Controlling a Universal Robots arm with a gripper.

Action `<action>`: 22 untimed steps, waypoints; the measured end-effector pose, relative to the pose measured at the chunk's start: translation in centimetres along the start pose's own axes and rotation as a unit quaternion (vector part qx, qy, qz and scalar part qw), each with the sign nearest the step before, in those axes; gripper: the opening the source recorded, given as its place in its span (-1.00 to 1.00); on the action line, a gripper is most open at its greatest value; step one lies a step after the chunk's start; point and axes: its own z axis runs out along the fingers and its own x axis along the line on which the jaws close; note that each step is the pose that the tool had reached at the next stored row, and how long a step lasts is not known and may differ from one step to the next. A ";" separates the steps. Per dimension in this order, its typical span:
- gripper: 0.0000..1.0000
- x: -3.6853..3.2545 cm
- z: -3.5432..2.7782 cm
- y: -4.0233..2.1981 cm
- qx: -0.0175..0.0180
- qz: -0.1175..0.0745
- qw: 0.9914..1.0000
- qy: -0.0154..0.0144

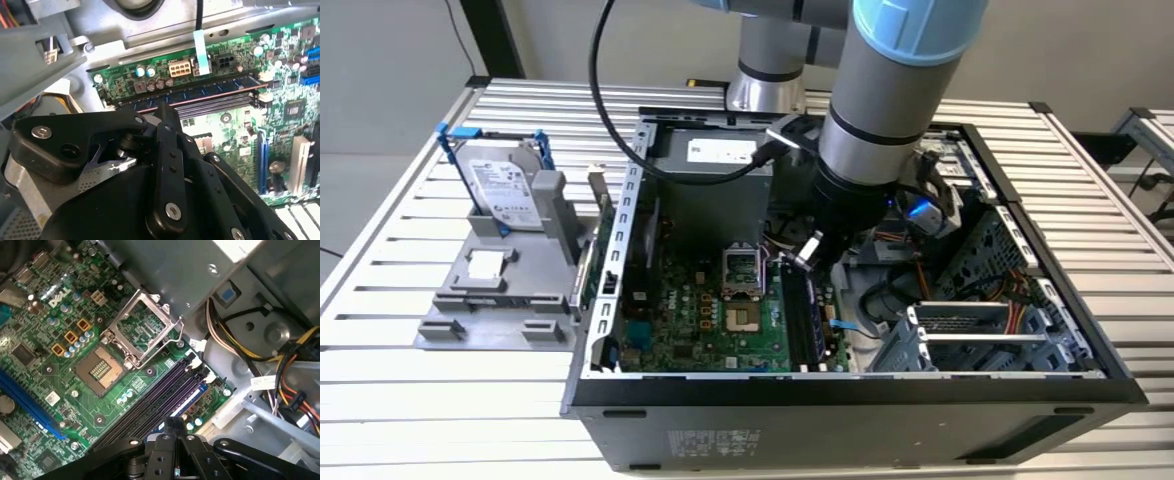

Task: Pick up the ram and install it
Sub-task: 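Press down the ram until it locks into place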

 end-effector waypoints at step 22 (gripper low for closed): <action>-1.00 0.00 0.00 0.00 0.001 -0.197 0.980 0.000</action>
